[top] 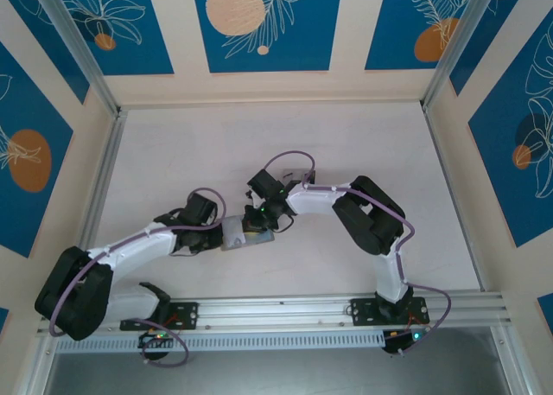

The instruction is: Put the credit cards into the card holder

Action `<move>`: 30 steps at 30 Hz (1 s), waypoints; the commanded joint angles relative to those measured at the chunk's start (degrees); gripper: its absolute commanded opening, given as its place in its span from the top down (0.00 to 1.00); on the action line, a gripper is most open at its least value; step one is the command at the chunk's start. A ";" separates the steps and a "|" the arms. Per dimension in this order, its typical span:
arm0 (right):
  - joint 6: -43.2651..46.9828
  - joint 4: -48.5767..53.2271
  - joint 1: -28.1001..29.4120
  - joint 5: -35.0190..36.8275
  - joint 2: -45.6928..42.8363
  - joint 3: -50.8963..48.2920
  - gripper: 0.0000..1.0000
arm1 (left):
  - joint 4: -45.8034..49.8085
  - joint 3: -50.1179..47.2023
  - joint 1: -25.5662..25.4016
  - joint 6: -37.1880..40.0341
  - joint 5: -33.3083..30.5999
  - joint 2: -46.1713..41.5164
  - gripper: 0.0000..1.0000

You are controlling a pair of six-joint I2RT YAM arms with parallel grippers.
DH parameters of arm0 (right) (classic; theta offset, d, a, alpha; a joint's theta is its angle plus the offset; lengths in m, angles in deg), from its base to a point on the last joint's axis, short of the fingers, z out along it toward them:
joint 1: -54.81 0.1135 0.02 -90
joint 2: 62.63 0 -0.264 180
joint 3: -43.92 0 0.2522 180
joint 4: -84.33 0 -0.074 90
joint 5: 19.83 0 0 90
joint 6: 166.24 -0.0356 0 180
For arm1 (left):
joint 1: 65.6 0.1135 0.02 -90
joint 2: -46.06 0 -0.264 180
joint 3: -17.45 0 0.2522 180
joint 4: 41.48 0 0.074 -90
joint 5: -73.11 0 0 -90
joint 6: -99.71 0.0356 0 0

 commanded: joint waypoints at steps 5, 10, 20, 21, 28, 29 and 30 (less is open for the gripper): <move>1.66 5.03 0.50 -0.06 2.09 1.01 0.98 | -2.00 -0.31 0.42 1.72 0.62 6.55 0.99; 2.14 6.24 1.98 -0.48 3.29 4.27 0.98 | -4.28 -1.25 -0.40 1.64 1.16 8.95 1.00; 1.24 7.59 4.17 4.24 1.33 5.48 0.94 | -4.94 -0.24 -1.86 1.78 1.32 9.79 0.99; 1.90 8.94 4.00 5.82 0.70 5.52 0.93 | -5.02 -0.24 -1.85 1.88 1.46 9.71 0.99; 7.76 19.68 1.43 14.24 -5.92 6.68 0.83 | -5.12 1.87 -2.52 4.12 2.51 10.81 0.99; 8.65 20.75 0.98 14.82 -6.75 6.93 0.82 | -5.13 2.23 -2.63 4.39 2.70 11.25 0.99; 9.52 21.56 0.55 15.16 -7.24 7.16 0.81 | -5.08 2.58 -2.65 4.61 2.82 11.61 0.99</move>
